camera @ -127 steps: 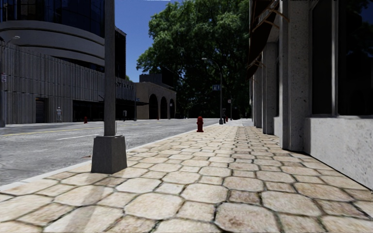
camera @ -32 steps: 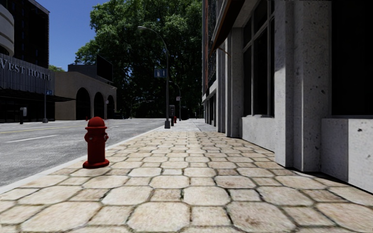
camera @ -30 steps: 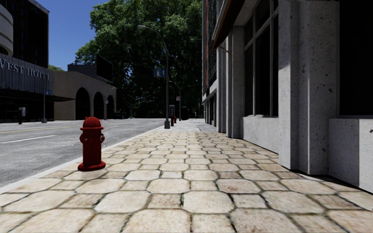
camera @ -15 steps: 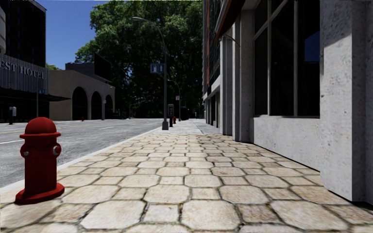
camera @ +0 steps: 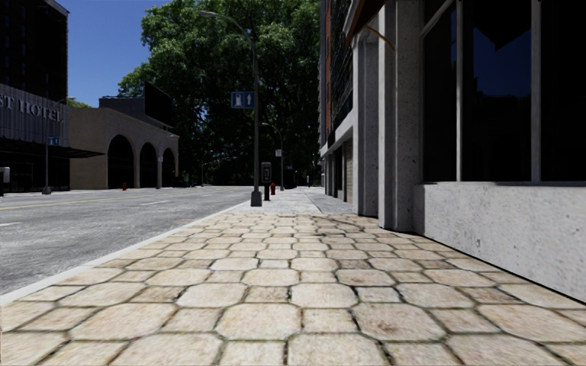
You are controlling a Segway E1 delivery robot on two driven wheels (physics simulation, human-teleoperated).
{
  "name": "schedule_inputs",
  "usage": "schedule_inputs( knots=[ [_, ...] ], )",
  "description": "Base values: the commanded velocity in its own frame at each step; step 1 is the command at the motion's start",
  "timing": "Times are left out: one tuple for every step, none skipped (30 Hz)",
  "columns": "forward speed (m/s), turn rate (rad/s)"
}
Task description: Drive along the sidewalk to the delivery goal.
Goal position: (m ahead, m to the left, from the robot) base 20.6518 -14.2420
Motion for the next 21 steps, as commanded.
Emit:
schedule_inputs(
  knots=[
    [2.0,0.0],
    [2.0,0.0],
    [2.0,0.0],
    [2.0,0.0],
    [2.0,0.0],
    [2.0,0.0],
    [2.0,0.0],
    [2.0,0.0],
    [2.0,0.0],
    [2.0,0.0],
    [2.0,0.0],
    [2.0,0.0],
    [2.0,0.0],
    [2.0,0.0],
    [2.0,0.0],
    [2.0,0.0],
    [2.0,0.0],
    [2.0,0.0],
    [2.0,0.0],
    [2.0,0.0],
    [2.0,0.0]
  ],
)
